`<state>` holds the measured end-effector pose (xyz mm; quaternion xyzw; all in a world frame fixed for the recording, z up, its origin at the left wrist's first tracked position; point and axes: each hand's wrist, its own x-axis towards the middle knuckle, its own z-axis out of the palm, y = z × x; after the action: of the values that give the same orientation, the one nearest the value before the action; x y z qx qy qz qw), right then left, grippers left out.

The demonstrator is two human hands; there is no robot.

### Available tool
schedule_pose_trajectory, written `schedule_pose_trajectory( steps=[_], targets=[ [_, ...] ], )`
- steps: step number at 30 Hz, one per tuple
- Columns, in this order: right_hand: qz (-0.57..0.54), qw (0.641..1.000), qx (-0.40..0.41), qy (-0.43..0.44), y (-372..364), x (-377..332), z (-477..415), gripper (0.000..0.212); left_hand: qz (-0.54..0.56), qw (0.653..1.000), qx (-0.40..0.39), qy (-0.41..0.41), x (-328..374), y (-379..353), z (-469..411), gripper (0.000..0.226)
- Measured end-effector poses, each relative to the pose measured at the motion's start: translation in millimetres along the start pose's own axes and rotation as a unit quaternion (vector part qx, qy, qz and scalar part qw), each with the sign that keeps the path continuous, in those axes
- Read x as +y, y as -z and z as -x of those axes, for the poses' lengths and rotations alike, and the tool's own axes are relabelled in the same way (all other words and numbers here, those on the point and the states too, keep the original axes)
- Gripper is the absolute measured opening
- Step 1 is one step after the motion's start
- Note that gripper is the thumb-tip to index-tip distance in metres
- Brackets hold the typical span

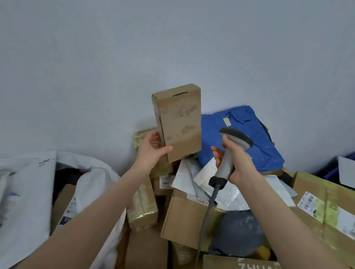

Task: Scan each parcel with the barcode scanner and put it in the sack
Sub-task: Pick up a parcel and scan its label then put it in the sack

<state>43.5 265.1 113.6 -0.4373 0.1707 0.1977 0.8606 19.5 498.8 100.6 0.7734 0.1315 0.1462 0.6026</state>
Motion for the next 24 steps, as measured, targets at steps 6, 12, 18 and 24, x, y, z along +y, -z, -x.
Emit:
schedule_pose_trajectory(
  steps=[6,12,18,24],
  targets=[
    [0.026,0.994,-0.081,-0.073,-53,46,45,0.06,-0.224,0.961,0.034,-0.16,-7,85,33,0.047],
    [0.029,0.992,-0.055,-0.107,-75,100,69,0.075,-0.31,0.903,0.054,-0.292,-25,168,66,0.051],
    [0.084,0.992,-0.034,-0.086,-90,152,84,0.036,-0.33,0.903,0.102,-0.254,-39,203,87,0.055],
    [0.123,0.992,-0.021,0.005,-77,191,88,0.029,0.151,0.972,0.023,0.178,-44,206,113,0.051]
  ],
)
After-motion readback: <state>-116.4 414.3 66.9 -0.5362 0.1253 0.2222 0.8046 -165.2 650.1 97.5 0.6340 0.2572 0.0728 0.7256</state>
